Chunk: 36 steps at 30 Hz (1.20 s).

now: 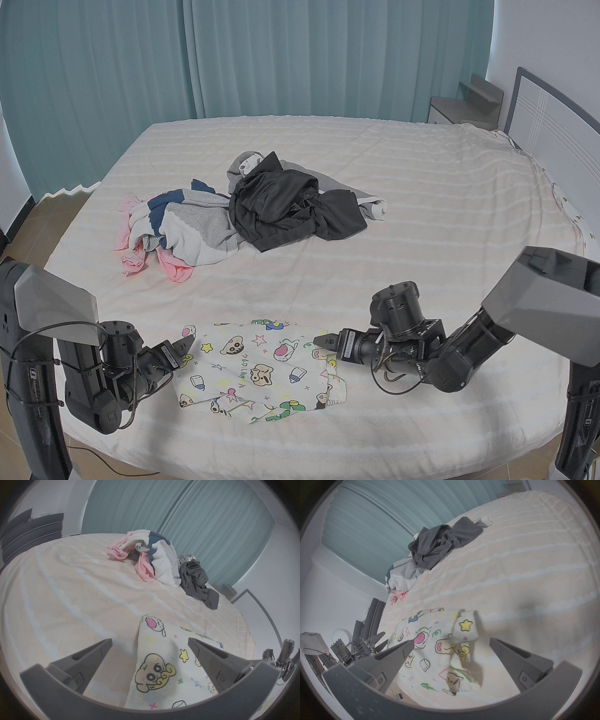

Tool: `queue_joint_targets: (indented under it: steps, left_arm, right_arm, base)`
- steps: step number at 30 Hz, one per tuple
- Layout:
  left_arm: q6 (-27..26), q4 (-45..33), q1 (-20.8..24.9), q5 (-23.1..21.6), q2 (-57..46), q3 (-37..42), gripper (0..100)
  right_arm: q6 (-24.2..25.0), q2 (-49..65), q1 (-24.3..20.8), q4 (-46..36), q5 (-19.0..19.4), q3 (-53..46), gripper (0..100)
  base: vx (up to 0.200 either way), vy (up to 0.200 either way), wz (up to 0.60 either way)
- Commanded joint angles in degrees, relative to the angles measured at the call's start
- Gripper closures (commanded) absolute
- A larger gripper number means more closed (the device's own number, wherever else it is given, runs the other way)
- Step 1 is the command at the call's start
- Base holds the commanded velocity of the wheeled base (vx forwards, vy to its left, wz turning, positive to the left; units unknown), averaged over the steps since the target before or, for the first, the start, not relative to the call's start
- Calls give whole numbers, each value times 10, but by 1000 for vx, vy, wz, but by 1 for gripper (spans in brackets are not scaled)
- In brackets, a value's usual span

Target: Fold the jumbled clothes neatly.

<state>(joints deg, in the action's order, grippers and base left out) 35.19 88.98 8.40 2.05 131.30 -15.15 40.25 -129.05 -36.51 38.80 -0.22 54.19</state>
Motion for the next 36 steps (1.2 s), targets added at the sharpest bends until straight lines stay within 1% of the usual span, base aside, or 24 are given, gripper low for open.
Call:
queue_joint_targets:
  steps: [1, 6, 10, 13, 17, 23, 27, 30, 36]
  left_arm:
    - [5, 10, -10, 8, -37, 12, 0]
    - [6, 10, -2, 8, -57, 28, 0]
    - [5, 10, 1, 10, -67, 29, 0]
    - [5, 10, 9, 22, -69, 30, 0]
    - [5, 10, 32, 38, -68, 29, 0]
    - [5, 10, 58, 43, -68, 29, 0]
    - [5, 10, 68, 43, -68, 30, 0]
    - [5, 10, 77, 52, -68, 30, 0]
    - [5, 10, 89, 58, -69, 29, 0]
  right_arm:
    - [5, 86, 32, 4, 0, -69, 0]
    - [22, 129, 50, 4, 0, -112, 0]
    - [22, 140, 59, 4, 0, -131, 0]
    - [22, 147, 69, 4, 1, -144, 0]
    - [21, 156, 82, 4, 0, -152, 0]
    - [21, 166, 86, 6, -3, -168, 0]
    - [18, 166, 94, 32, -3, -178, 0]
    - [15, 166, 102, 58, -3, -190, 0]
    - [12, 181, 107, 65, -3, -206, 0]
  base:
    - [0, 0, 0]
    - [0, 0, 0]
    - [0, -200, 0]
    - [0, -200, 0]
    - [0, -200, 0]
    - [0, -200, 0]
    - [0, -200, 0]
    - [0, -200, 0]
    - [0, -200, 0]
